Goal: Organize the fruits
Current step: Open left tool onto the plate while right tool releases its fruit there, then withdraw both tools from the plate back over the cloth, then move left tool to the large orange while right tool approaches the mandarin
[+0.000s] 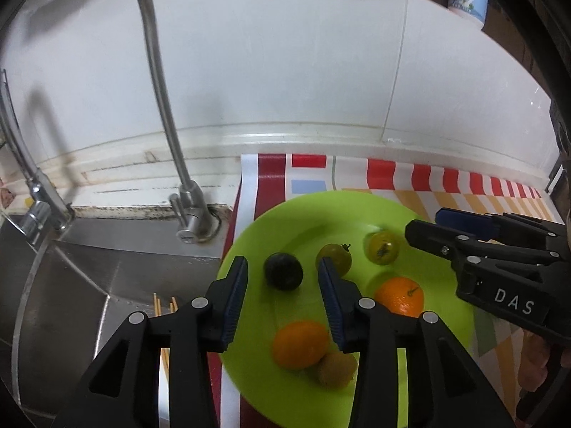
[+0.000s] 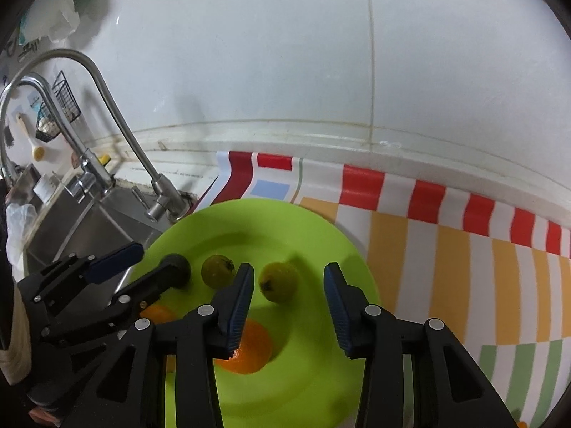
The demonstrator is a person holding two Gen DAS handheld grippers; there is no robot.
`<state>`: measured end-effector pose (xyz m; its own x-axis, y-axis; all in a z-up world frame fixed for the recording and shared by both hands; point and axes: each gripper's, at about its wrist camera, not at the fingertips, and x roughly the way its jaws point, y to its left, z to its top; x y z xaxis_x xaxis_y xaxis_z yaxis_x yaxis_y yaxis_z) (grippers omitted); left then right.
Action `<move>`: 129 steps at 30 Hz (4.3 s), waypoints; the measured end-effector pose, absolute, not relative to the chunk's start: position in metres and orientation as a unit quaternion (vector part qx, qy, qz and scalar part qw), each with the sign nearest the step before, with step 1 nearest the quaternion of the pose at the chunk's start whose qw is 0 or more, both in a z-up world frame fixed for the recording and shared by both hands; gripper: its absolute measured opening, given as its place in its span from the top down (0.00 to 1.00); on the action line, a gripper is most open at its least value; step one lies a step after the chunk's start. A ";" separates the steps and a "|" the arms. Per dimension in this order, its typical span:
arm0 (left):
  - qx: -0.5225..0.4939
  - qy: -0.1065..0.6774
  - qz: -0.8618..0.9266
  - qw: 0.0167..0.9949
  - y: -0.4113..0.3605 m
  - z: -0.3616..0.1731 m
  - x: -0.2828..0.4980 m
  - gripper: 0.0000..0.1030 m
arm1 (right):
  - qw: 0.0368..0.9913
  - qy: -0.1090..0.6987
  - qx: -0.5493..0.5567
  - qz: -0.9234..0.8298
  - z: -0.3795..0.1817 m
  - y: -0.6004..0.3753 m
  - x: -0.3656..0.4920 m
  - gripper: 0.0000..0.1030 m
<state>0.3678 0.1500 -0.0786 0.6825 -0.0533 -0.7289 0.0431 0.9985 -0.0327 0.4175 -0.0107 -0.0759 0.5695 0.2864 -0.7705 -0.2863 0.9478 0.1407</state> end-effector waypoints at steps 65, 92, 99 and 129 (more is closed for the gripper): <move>0.047 0.268 -0.136 0.953 -0.018 0.016 0.184 0.24 | 0.952 0.307 0.014 -0.004 0.014 -0.194 0.169 0.42; 0.086 0.312 -0.143 0.935 -0.041 -0.034 0.228 0.24 | 0.929 0.369 0.003 -0.003 -0.030 -0.219 0.210 0.42; 0.105 0.317 -0.168 0.928 -0.043 -0.048 0.252 0.24 | 0.918 0.397 0.004 0.016 -0.049 -0.217 0.236 0.42; 0.097 0.402 -0.226 0.882 -0.063 -0.106 0.329 0.48 | 0.882 0.467 0.025 0.053 -0.098 -0.214 0.299 0.52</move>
<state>0.3293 -0.0625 -0.1057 0.5740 -0.3205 -0.7535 0.4763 0.8792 -0.0111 0.2989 -0.2136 -0.0985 0.5580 0.1166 -0.8216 -0.0705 0.9932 0.0930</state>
